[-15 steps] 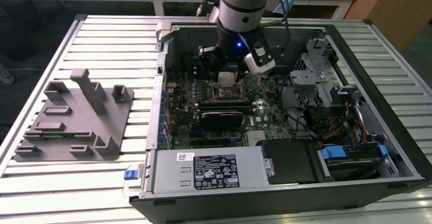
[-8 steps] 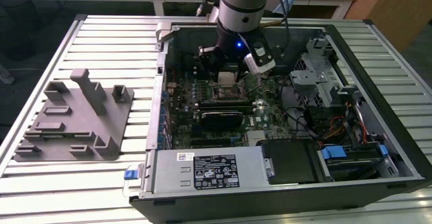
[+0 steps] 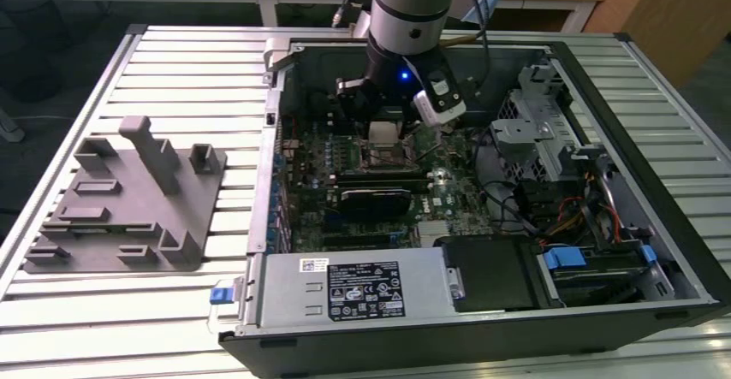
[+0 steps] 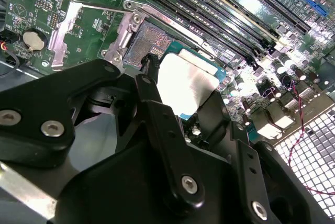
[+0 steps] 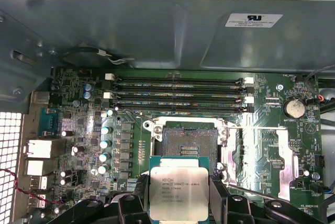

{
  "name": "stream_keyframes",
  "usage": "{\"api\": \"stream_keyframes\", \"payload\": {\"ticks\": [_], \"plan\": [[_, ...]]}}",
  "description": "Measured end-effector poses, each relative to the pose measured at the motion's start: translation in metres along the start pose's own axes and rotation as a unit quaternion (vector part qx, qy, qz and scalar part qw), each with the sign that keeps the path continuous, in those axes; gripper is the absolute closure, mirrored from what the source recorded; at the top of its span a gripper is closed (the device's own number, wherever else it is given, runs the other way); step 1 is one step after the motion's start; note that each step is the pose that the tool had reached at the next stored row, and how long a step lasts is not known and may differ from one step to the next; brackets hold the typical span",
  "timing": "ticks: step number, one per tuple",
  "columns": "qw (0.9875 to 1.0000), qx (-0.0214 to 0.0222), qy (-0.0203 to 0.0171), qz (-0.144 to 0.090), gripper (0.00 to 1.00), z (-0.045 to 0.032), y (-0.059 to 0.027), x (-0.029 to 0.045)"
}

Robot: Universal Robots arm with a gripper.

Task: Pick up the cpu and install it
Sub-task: 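Place the cpu into insertion slot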

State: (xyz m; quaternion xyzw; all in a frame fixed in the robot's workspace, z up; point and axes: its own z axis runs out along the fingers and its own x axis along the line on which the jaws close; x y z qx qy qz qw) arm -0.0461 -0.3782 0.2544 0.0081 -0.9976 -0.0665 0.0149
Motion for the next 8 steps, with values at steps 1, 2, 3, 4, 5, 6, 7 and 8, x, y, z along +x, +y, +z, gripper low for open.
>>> {"api": "stream_keyframes", "payload": {"ticks": [1,2,3,4,5,6,7,8], "plan": [[1.0000,-0.0002,-0.0007,0.005,0.46,0.0001,0.0000,0.0000],[0.9999,-0.0004,-0.0018,0.013,0.46,0.0002,0.0000,-0.0001],[0.9997,-0.0007,-0.0030,0.022,0.46,0.0003,0.0000,-0.0001],[0.9995,-0.0009,-0.0042,0.031,0.46,0.0004,0.0000,-0.0001],[0.9992,-0.0012,-0.0054,0.040,0.46,0.0005,-0.0001,-0.0001],[0.9988,-0.0015,-0.0066,0.049,0.46,0.0007,-0.0001,-0.0001],[0.9983,-0.0017,-0.0078,0.058,0.46,0.0008,-0.0001,-0.0001],[0.9977,-0.0019,-0.0090,0.067,0.46,0.0009,-0.0001,-0.0001]]}}
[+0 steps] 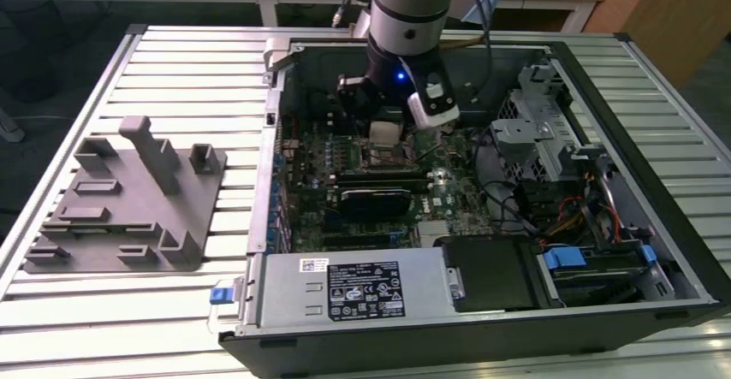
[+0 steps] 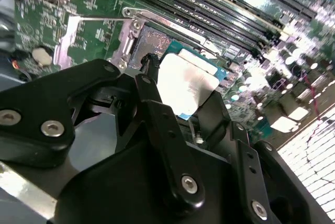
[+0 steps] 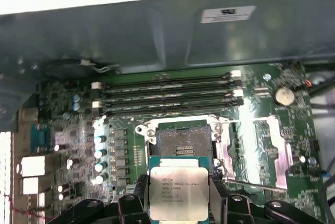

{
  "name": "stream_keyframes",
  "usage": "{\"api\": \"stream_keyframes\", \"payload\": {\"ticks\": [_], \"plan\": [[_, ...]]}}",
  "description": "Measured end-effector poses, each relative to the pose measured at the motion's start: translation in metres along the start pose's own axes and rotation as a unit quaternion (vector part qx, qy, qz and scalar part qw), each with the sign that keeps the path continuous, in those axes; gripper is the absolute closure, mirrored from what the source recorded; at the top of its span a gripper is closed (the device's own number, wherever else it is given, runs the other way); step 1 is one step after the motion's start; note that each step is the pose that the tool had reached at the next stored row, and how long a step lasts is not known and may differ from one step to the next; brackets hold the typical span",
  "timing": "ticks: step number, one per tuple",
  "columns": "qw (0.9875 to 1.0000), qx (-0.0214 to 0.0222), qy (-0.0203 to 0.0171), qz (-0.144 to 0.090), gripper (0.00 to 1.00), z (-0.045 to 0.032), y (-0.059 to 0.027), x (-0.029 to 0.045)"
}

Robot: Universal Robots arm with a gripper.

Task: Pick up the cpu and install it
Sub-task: 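Place the cpu into insertion slot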

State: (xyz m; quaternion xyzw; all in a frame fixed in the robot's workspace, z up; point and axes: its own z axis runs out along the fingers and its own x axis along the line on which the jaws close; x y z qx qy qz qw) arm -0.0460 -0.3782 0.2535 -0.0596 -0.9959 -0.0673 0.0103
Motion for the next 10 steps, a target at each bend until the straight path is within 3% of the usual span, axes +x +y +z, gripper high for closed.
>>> {"api": "stream_keyframes", "payload": {"ticks": [5,10], "plan": [[0.9990,-0.0013,-0.0060,0.045,0.46,0.0009,-0.0001,0.0000],[0.9959,-0.0026,-0.0121,0.090,0.46,0.0019,-0.0003,-0.0001]]}}
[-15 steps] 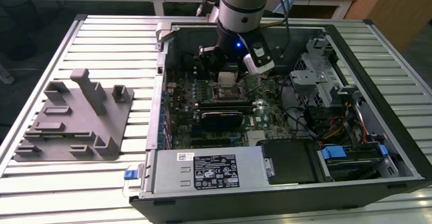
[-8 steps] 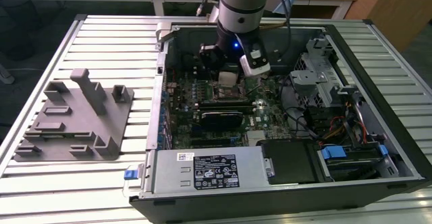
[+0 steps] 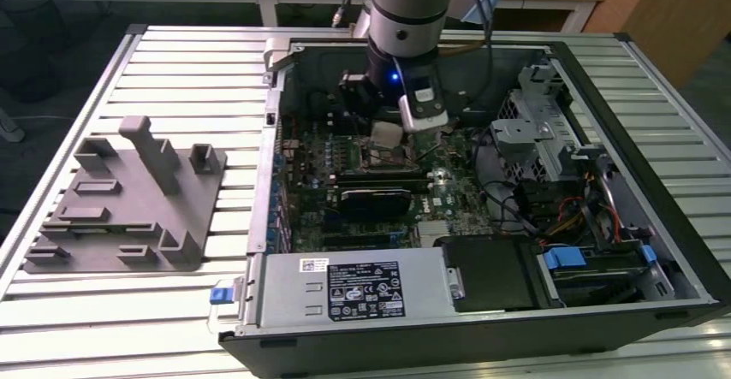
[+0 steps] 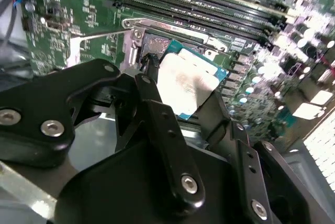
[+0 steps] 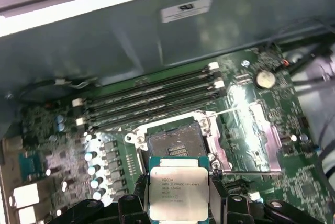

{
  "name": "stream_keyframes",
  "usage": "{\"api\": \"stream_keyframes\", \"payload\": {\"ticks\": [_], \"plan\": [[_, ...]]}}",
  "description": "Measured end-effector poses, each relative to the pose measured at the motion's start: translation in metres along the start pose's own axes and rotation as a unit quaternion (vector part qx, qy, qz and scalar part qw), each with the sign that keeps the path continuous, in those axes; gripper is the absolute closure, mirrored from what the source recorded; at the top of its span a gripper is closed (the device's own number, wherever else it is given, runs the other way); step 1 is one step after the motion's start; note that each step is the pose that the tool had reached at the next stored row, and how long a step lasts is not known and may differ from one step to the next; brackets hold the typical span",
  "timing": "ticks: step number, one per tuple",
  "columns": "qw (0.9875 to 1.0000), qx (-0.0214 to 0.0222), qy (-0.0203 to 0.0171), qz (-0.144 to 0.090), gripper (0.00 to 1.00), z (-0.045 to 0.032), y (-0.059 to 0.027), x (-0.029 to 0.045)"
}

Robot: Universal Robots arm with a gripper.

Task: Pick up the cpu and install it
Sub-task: 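Place the cpu into insertion slot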

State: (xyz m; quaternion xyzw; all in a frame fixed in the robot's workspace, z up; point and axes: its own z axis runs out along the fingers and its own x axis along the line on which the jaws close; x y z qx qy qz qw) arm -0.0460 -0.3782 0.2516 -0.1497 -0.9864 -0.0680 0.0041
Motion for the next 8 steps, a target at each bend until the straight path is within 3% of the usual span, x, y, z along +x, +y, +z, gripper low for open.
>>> {"api": "stream_keyframes", "payload": {"ticks": [4,8], "plan": [[0.9994,-0.0010,-0.0048,0.036,0.46,0.0008,-0.0001,0.0000],[0.9965,-0.0024,-0.0112,0.083,0.46,0.0018,-0.0002,-0.0001]]}}
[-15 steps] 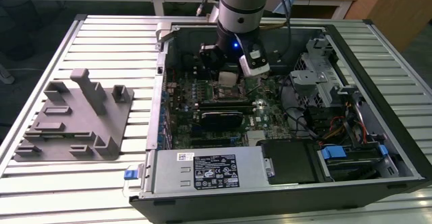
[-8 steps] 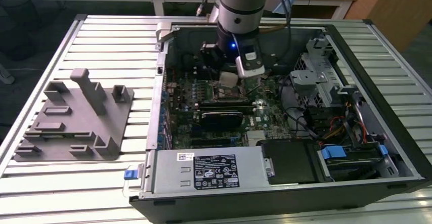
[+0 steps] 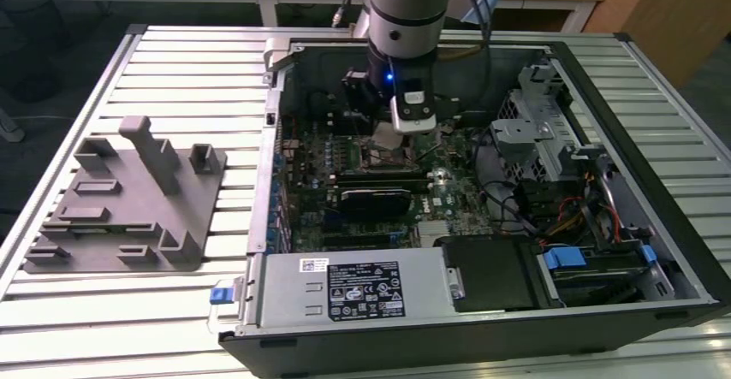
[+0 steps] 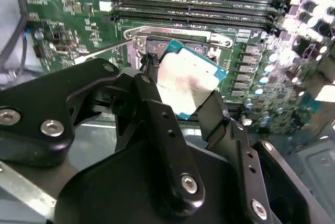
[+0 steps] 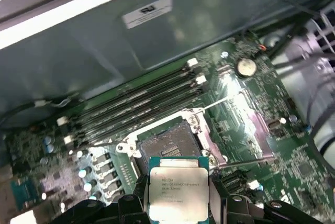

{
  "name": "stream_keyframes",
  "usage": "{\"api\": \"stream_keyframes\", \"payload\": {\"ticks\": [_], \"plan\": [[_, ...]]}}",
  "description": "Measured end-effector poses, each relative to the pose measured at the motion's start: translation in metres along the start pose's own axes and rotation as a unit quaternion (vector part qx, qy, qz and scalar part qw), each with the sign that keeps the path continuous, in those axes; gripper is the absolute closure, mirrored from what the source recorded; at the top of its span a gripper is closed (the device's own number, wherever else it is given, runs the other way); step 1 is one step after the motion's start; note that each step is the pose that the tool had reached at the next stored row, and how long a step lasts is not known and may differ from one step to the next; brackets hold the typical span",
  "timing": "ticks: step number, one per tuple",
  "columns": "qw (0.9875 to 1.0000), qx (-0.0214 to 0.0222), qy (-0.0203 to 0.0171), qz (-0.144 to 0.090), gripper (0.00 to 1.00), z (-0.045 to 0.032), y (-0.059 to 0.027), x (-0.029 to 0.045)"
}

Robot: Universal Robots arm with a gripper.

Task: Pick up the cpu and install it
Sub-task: 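Place the cpu into insertion slot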

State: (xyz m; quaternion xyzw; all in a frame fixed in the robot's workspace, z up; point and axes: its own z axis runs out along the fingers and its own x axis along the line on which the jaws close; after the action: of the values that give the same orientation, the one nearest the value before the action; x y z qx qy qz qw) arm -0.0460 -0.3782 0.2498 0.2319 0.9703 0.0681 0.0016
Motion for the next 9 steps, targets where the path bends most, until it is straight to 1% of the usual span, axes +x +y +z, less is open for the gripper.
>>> {"api": "stream_keyframes", "payload": {"ticks": [2,5,7,9], "plan": [[0.9998,-0.0006,-0.0024,0.018,0.46,0.0004,0.0000,0.0000],[0.9990,-0.0013,-0.0059,0.045,0.46,0.0010,-0.0001,0.0000],[0.9980,-0.0018,-0.0084,0.063,0.46,0.0014,-0.0002,0.0000],[0.9967,-0.0024,-0.0108,0.081,0.46,0.0017,-0.0002,0.0000]]}}
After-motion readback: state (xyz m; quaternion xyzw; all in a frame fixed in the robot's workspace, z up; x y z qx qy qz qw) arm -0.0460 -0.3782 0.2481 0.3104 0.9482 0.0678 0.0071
